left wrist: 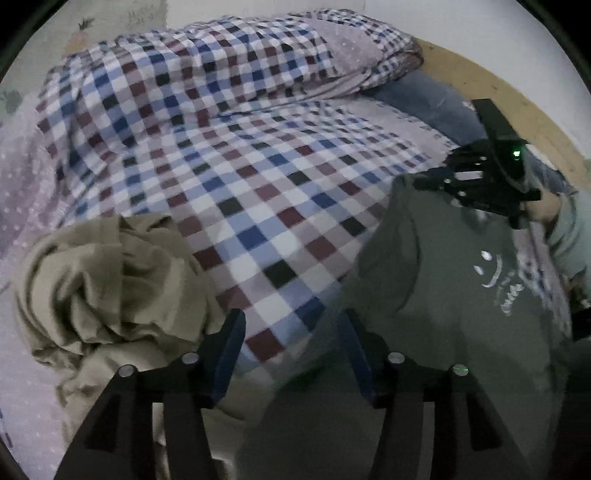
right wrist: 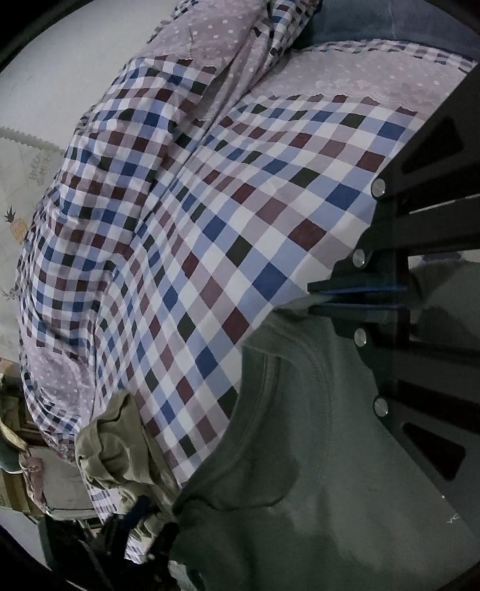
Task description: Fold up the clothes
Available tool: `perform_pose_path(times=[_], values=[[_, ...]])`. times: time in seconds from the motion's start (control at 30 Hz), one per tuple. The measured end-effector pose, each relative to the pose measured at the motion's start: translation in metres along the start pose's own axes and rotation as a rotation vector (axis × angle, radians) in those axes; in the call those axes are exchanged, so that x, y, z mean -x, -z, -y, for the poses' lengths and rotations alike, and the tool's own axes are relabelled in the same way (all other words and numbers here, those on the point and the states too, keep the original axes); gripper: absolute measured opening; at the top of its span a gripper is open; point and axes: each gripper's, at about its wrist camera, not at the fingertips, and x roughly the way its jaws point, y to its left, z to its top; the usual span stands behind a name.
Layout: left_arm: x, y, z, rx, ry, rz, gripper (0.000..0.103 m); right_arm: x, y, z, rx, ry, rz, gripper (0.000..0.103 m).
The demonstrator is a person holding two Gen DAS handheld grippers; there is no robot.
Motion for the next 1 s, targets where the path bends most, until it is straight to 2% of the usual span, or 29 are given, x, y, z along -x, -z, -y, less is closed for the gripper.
perform_pose_path(times=[0.1,0.23,0.4,0.47,0.53,0.63,0.7,0.9,1.0], values=[[-0.008,0.002,0.006,-0.028,0.026,-0.053,0.058,0.000,0.010,0.004,-0.013,-0.004,-0.004,0.002],[0.001,0.002,0.010,-0.023,0.054,-0.006,0.058,-0.004,0.013,-0.001,-0.020,-0.003,-0.005,0.002],[-0.031,-0.001,0.013,-0.075,-0.107,-0.113,0.058,-0.009,0.010,-0.005,-0.028,-0.007,-0.002,0.002],[-0.039,0.001,0.008,-0.071,-0.152,-0.134,0.058,-0.008,0.010,-0.005,-0.031,-0.010,0.001,0.002],[-0.048,0.000,0.007,-0.062,-0.159,-0.164,0.057,-0.011,0.009,-0.009,-0.032,-0.013,0.001,0.002],[-0.046,0.000,0.011,-0.096,-0.176,-0.133,0.004,-0.009,0.008,-0.009,-0.031,-0.008,0.013,0.002],[-0.042,-0.002,0.014,-0.119,-0.193,-0.102,0.004,-0.003,0.008,-0.009,-0.030,0.006,0.029,0.002],[-0.027,-0.025,0.006,-0.063,-0.292,-0.015,0.003,0.010,-0.001,-0.011,-0.045,0.104,0.075,0.002],[-0.038,-0.037,0.010,-0.052,-0.352,-0.015,0.003,0.000,-0.006,-0.008,-0.096,0.142,0.039,0.002]])
